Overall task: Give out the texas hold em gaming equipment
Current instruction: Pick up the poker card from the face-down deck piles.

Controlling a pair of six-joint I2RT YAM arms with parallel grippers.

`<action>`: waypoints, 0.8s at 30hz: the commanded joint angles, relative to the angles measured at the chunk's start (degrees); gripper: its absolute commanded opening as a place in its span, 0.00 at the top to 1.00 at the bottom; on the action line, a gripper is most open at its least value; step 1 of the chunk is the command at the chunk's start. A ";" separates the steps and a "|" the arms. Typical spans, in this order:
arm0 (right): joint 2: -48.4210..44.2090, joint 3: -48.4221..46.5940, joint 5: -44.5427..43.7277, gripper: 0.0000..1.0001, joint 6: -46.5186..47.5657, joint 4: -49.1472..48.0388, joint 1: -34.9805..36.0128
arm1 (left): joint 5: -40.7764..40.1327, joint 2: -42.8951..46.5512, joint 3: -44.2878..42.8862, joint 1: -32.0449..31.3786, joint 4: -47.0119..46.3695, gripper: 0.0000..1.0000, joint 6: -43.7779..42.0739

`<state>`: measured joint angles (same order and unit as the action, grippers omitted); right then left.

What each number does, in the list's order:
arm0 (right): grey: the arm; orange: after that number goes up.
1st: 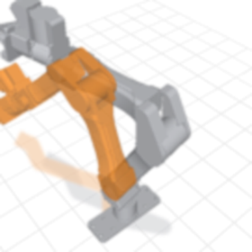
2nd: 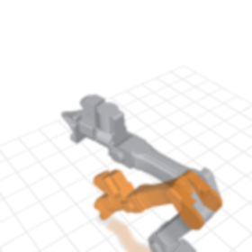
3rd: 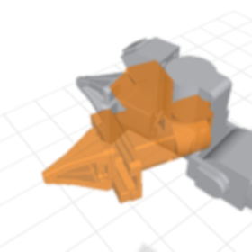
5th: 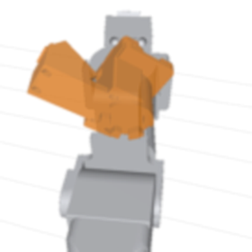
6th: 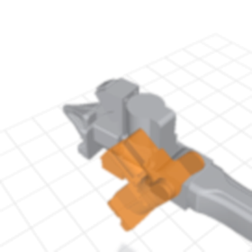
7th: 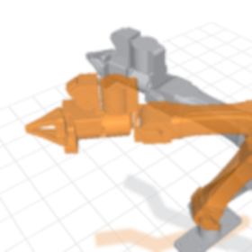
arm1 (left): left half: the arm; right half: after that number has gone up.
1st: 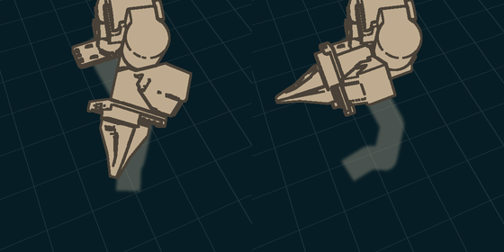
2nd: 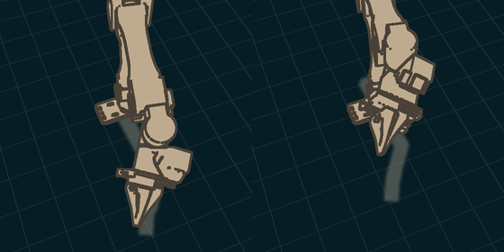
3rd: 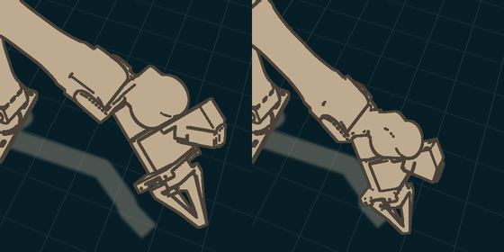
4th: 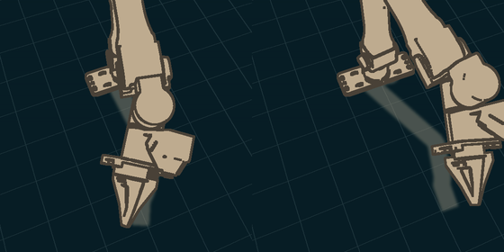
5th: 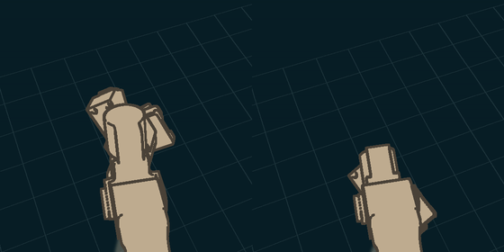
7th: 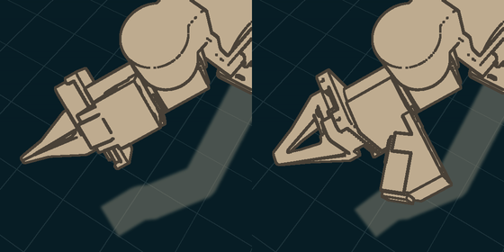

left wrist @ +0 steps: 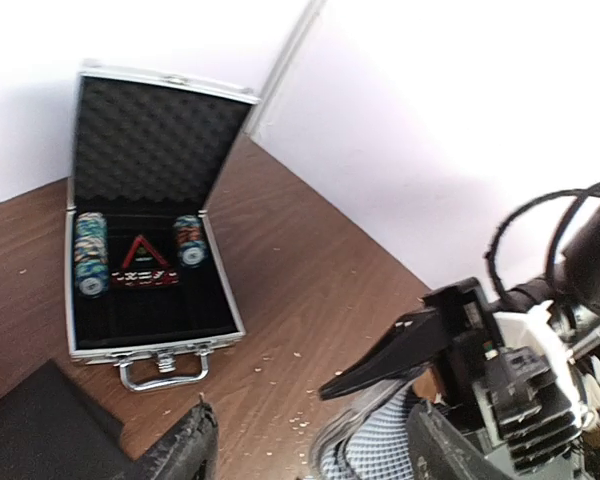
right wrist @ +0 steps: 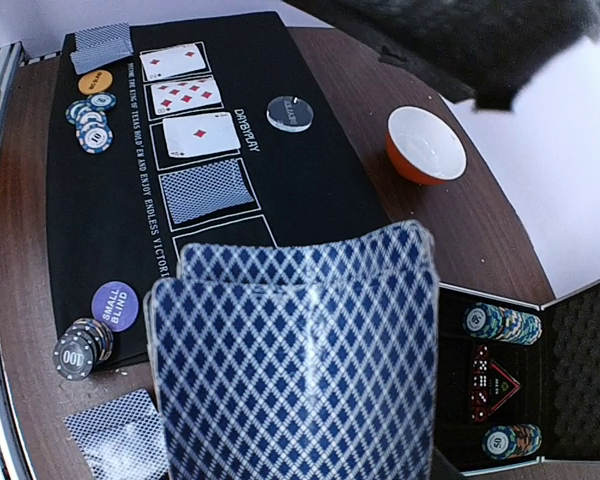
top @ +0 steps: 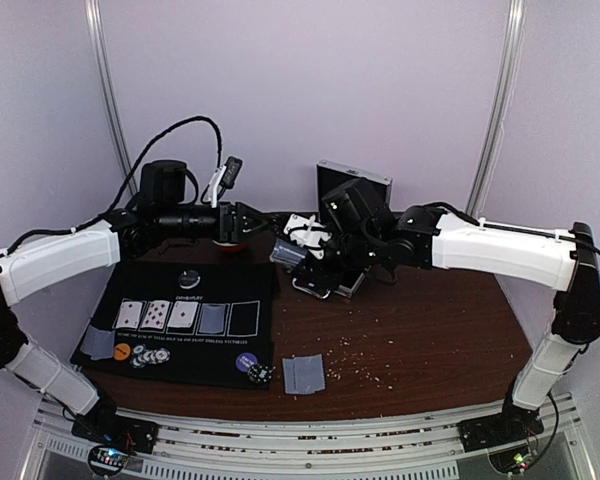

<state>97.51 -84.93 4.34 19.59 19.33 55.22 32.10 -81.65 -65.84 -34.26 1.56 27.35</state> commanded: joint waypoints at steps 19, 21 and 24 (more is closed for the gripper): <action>1.63 -4.23 -0.79 0.56 1.59 -0.36 2.21 | 4.43 -3.79 -1.74 -1.18 5.21 0.36 -13.09; 1.60 -4.18 -0.65 0.56 1.59 -0.77 2.26 | 4.15 -4.47 -1.98 -1.92 5.20 0.36 -13.34; 1.93 -4.45 -0.64 0.56 1.42 -0.96 2.32 | 2.98 -5.12 -2.61 -2.37 5.22 0.36 -12.84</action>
<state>98.94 -87.48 3.88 20.88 20.08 57.12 37.54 -85.71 -66.17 -35.46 7.64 15.27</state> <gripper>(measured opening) 0.444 0.643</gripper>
